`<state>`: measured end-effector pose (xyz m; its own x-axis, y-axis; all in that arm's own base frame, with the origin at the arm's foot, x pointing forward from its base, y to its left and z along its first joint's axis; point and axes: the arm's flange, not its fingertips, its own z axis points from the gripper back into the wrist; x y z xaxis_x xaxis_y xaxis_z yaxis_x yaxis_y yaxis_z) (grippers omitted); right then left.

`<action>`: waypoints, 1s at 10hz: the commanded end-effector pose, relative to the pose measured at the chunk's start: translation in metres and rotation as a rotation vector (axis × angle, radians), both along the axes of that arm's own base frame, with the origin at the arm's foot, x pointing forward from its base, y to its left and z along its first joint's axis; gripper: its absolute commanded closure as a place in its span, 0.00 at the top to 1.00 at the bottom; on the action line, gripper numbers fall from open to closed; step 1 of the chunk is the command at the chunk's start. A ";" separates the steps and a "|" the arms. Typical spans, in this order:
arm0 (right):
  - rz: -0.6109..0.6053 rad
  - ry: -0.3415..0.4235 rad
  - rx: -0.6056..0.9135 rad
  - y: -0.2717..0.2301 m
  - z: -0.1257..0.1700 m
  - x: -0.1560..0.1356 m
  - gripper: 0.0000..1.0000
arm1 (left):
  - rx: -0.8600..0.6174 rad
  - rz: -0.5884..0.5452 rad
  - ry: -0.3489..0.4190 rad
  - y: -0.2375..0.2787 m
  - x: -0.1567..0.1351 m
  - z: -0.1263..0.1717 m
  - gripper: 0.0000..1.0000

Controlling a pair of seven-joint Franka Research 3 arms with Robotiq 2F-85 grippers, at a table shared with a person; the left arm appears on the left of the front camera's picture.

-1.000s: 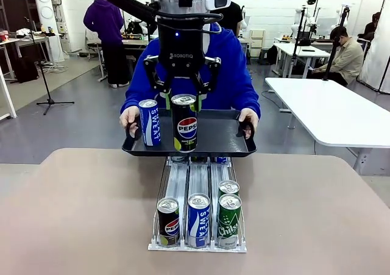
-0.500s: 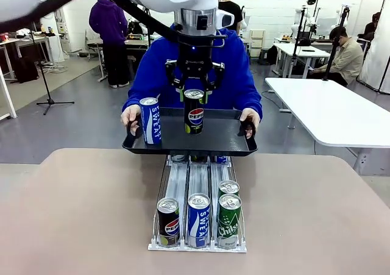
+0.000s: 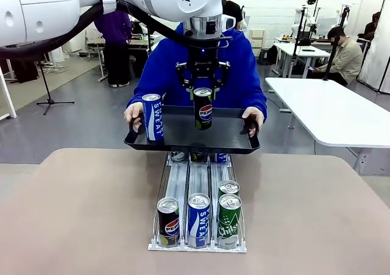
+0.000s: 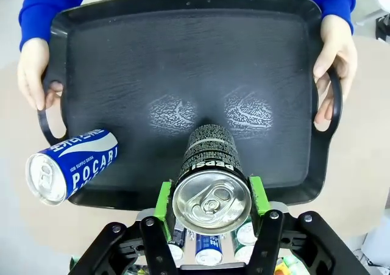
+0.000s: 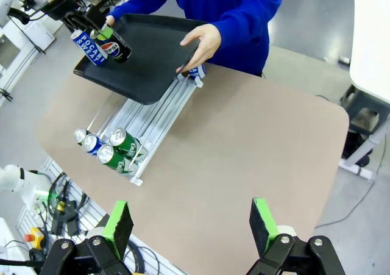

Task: Retrieve and hand over the desired beverage to the person.
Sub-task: Place the picked can on the Handle tray extended by the person.

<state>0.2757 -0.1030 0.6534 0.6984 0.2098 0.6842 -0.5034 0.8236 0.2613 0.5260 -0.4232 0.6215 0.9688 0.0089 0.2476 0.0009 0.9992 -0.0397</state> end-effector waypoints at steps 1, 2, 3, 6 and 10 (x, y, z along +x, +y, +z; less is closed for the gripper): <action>0.015 -0.004 0.013 0.000 -0.001 0.001 1.00 | 0.009 -0.020 -0.006 0.002 -0.003 0.000 0.58; 0.015 -0.004 0.013 0.000 -0.001 0.001 1.00 | 0.009 -0.020 -0.006 0.002 -0.003 0.000 0.58; 0.015 -0.004 0.013 0.000 -0.001 0.001 1.00 | 0.009 -0.020 -0.006 0.002 -0.003 0.000 0.58; 0.015 -0.004 0.013 0.000 -0.001 0.001 1.00 | 0.010 -0.012 -0.001 -0.004 0.007 0.000 0.58; 0.015 -0.004 0.013 0.000 -0.001 0.001 1.00 | 0.056 -0.020 0.049 -0.019 0.027 -0.004 0.58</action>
<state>0.2757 -0.1030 0.6534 0.6984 0.2098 0.6842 -0.5034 0.8236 0.2613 0.5377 -0.4282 0.6009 0.9802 0.0016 0.1982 0.0019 0.9998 -0.0173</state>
